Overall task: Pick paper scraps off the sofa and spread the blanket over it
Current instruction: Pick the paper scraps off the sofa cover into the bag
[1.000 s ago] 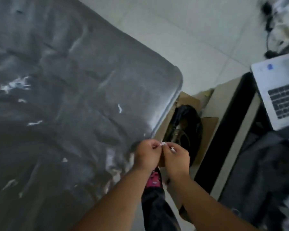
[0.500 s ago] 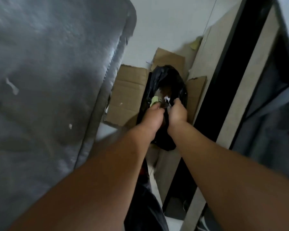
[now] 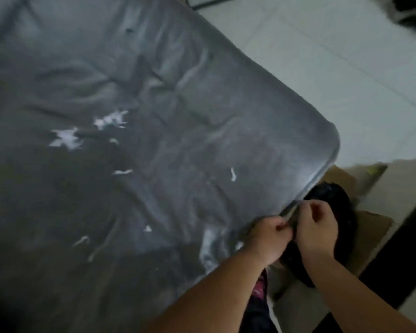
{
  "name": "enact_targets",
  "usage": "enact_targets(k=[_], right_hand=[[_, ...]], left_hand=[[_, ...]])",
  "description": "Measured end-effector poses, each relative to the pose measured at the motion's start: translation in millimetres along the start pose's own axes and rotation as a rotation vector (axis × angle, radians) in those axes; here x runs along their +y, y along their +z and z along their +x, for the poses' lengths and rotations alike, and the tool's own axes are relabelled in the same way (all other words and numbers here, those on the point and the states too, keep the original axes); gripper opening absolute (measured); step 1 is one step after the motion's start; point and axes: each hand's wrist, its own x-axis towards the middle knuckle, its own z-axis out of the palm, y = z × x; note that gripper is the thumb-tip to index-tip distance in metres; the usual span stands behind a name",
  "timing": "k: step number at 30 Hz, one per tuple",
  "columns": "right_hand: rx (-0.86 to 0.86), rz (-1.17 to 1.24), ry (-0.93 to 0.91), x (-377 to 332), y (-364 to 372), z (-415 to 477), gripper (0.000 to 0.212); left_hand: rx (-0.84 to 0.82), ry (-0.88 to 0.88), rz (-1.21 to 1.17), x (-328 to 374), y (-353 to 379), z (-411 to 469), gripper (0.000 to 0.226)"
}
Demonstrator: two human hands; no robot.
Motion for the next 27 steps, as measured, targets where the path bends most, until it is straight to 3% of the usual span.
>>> enact_targets(k=[2, 4, 7, 8, 10, 11, 13, 17, 19, 21, 24, 27], right_hand=[[-0.125, -0.042, -0.19, -56.5, 37.8, -41.0, 0.004], [-0.275, -0.093, -0.332, -96.1, 73.6, -66.2, 0.004], [-0.305, -0.246, -0.554, -138.4, 128.1, -92.3, 0.025], [-0.212, -0.306, -0.574, -145.7, 143.5, -94.2, 0.034], [-0.037, -0.349, -0.414, -152.3, 157.4, -85.0, 0.042], [-0.035, -0.351, -0.343, -151.3, 167.9, -83.0, 0.04], [-0.187, -0.368, -0.339, -144.4, 196.4, -87.9, 0.032], [-0.439, -0.316, -0.547, -154.9, 253.3, -137.9, 0.032], [-0.569, -0.306, -0.634, -163.7, 279.7, -165.3, 0.037], [-0.652, -0.417, -0.737, -168.8, 300.6, -182.0, 0.026], [-0.624, -0.385, -0.676, -181.6, 307.4, -186.7, 0.012], [-0.484, -0.204, -0.554, -212.5, 305.9, -173.0, 0.021]], left_hand=[[0.061, 0.014, -0.145, 9.4, -61.0, -26.6, 0.022], [0.222, 0.103, -0.167, 11.9, -112.3, -45.1, 0.023], [0.54, 0.179, 0.043, 3.1, -213.1, -66.9, 0.014], [0.636, 0.186, 0.072, -1.0, -250.1, -73.6, 0.011], [0.852, 0.221, 0.191, -3.0, -316.4, -79.4, 0.016], [0.964, 0.191, 0.297, -6.5, -351.6, -80.8, 0.024], [1.082, 0.143, 0.404, -11.8, -414.5, -78.4, 0.043], [0.997, 0.091, 0.408, -1.9, -473.9, -61.6, 0.068], [0.935, 0.09, 0.523, -0.6, -477.1, -55.2, 0.053], [0.908, 0.126, 0.577, -2.0, -474.3, -54.9, 0.027], [0.825, 0.129, 0.404, -10.5, -459.3, -60.7, 0.018], [0.742, 0.141, 0.304, -13.6, -446.6, -66.9, 0.019]])
